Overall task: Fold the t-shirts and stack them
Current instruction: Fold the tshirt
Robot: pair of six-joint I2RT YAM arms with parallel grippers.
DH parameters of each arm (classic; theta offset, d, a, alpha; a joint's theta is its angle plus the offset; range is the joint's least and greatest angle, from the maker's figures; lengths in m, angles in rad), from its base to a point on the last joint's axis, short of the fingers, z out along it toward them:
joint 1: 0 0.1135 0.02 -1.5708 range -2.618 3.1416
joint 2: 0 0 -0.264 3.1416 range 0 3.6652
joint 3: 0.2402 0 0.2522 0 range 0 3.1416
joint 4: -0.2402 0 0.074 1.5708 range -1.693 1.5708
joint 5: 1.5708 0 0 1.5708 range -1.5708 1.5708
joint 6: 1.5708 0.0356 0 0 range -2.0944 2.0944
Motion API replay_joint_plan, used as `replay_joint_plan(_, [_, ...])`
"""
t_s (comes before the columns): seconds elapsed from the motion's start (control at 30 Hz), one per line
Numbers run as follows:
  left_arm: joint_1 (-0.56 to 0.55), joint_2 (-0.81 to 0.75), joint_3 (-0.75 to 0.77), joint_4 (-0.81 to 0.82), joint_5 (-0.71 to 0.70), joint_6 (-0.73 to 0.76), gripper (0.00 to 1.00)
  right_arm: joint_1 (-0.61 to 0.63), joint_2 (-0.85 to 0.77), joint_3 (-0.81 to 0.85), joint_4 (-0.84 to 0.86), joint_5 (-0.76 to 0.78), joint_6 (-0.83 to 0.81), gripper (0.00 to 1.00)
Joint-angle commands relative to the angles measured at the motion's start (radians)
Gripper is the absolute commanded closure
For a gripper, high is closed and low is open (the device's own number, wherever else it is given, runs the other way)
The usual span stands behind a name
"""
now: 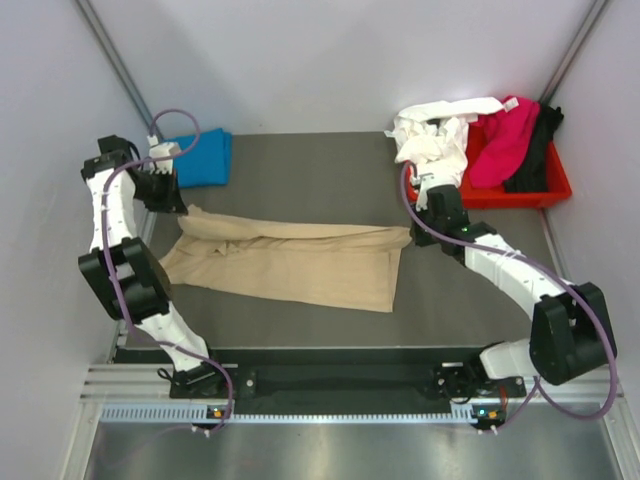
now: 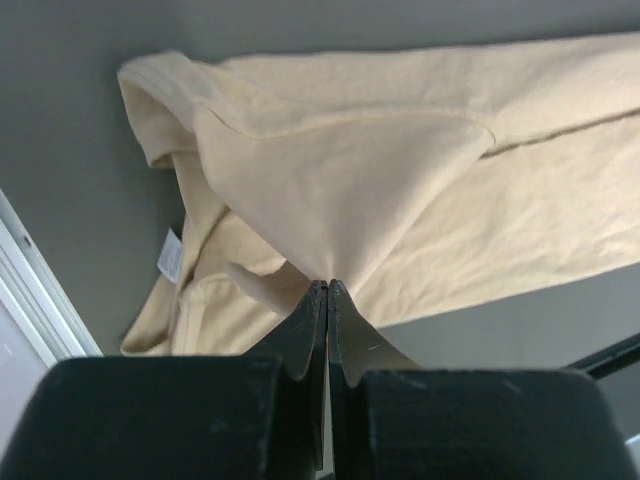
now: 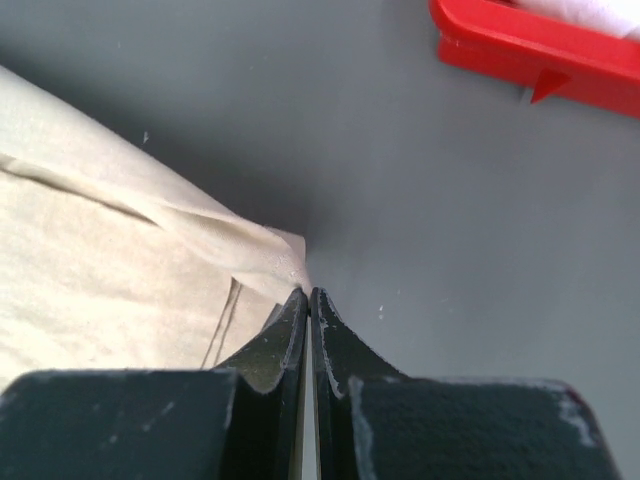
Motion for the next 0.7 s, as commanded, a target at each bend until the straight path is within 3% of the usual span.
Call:
replay_joint_plan(0.0, [0.026,-0.059,-0.065,-0.025,-0.005,0.047,1.00,0.007,-0.068,-0.023,0.004,-0.009,0.040,1.00])
replay_joint_plan(0.1, [0.036,-0.065,-0.205,0.023,-0.034,0.061,1.00,0.012,-0.083,-0.098,0.046,-0.077,0.084,1.00])
replay_joint_plan(0.2, [0.059,-0.042,-0.242,0.055,-0.054,0.059,1.00,0.013,-0.088,-0.141,0.036,-0.071,0.103,1.00])
replay_joint_plan(0.67, [0.158,0.065,-0.198,0.164,-0.152,0.018,1.00,0.117,-0.132,-0.200,0.078,-0.108,0.209,1.00])
